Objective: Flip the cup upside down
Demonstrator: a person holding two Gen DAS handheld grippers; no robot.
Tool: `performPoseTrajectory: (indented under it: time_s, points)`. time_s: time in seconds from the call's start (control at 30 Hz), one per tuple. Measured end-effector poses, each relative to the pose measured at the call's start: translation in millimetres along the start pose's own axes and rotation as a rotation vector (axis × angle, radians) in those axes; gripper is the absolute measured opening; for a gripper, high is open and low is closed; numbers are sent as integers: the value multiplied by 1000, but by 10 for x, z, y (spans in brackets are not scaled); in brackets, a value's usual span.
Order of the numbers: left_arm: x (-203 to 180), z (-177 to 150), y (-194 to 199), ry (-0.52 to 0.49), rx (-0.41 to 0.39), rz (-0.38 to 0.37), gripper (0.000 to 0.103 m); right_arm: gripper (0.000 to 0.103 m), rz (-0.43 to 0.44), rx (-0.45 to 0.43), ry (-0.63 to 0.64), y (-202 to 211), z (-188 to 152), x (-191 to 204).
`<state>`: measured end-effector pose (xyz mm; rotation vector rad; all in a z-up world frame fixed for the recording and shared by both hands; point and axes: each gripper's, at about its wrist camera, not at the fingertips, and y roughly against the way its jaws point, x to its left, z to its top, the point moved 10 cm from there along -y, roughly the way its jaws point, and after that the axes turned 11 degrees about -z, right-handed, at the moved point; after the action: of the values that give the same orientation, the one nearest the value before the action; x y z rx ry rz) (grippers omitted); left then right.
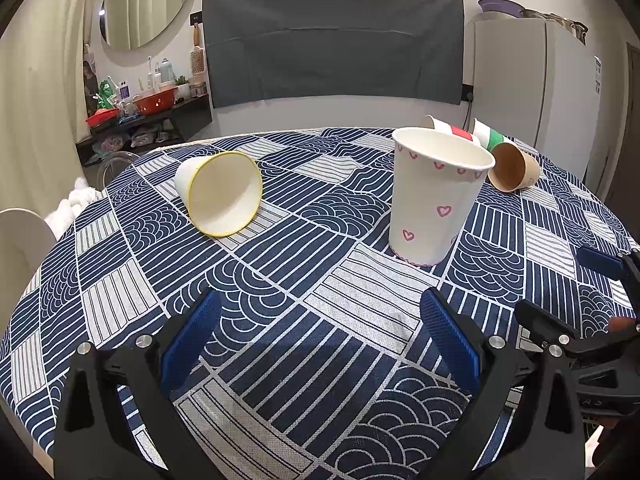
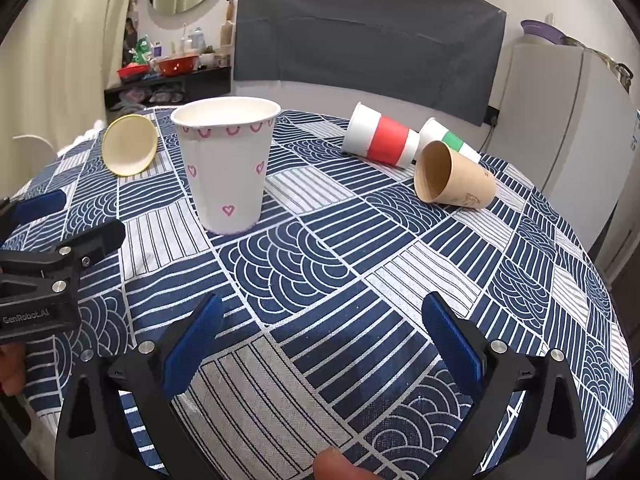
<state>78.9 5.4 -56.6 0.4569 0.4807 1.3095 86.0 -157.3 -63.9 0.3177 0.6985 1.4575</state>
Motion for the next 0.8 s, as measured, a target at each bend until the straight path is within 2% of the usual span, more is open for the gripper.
performPoseTrajectory:
  time_s: [0.63, 0.8]
  points:
    - [-43, -13, -23, -7, 19, -35, 97, 95, 11, 17, 16, -19, -28, 36]
    - [-31, -13, -17, -4, 13, -20, 97, 95, 15, 19, 14, -22, -30, 38]
